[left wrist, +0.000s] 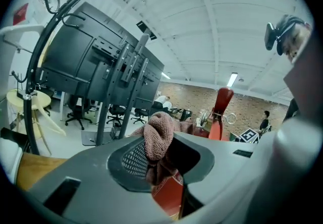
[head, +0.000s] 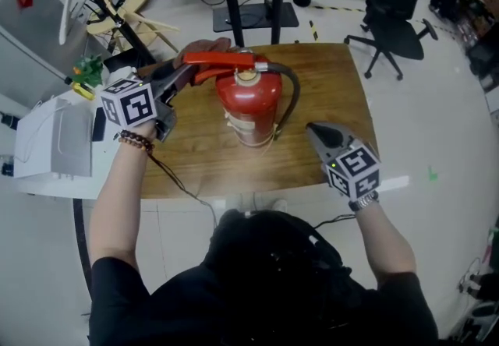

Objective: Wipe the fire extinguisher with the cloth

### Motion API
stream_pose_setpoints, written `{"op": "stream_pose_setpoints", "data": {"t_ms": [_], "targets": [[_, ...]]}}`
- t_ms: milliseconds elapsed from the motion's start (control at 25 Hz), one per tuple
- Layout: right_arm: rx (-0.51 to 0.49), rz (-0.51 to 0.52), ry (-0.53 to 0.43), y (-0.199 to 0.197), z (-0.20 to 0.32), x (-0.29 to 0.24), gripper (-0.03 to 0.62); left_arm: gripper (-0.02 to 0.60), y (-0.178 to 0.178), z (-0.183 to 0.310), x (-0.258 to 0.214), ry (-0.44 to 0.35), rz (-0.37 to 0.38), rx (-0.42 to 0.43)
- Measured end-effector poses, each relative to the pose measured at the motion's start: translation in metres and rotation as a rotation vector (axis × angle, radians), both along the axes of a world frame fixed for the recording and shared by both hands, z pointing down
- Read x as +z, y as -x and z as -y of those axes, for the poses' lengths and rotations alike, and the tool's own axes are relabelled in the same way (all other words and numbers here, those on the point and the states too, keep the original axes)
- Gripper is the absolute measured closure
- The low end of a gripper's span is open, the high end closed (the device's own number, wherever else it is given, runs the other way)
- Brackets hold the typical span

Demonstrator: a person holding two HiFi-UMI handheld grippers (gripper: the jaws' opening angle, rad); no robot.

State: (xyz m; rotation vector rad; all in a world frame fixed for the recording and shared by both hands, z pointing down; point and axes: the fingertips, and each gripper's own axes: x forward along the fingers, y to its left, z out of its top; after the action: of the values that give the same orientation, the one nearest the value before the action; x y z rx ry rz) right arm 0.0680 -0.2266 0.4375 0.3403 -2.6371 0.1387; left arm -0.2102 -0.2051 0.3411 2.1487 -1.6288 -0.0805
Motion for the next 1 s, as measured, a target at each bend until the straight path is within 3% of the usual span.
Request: {"op": "stream_pose_setpoints", "data": {"t_ms": [480,760,1000], "targets": [[0.262,-0.002,0.019,0.02,-0.003,-0.003,0.577,0.485,-0.008,0.041,-0.037,-0.083,-0.038,0.371],[0.374,-0.024,0.038,0.024,-0.019,0.006,0.578,0.485,-0.035,0.055,-0.022,-0.074,-0.134,0.562],[0.437,-0.042,0.041,0.025,-0.028,0.007,0.577,0.485,-0.056,0.056,-0.013,-0.057,-0.161,0.696]]}}
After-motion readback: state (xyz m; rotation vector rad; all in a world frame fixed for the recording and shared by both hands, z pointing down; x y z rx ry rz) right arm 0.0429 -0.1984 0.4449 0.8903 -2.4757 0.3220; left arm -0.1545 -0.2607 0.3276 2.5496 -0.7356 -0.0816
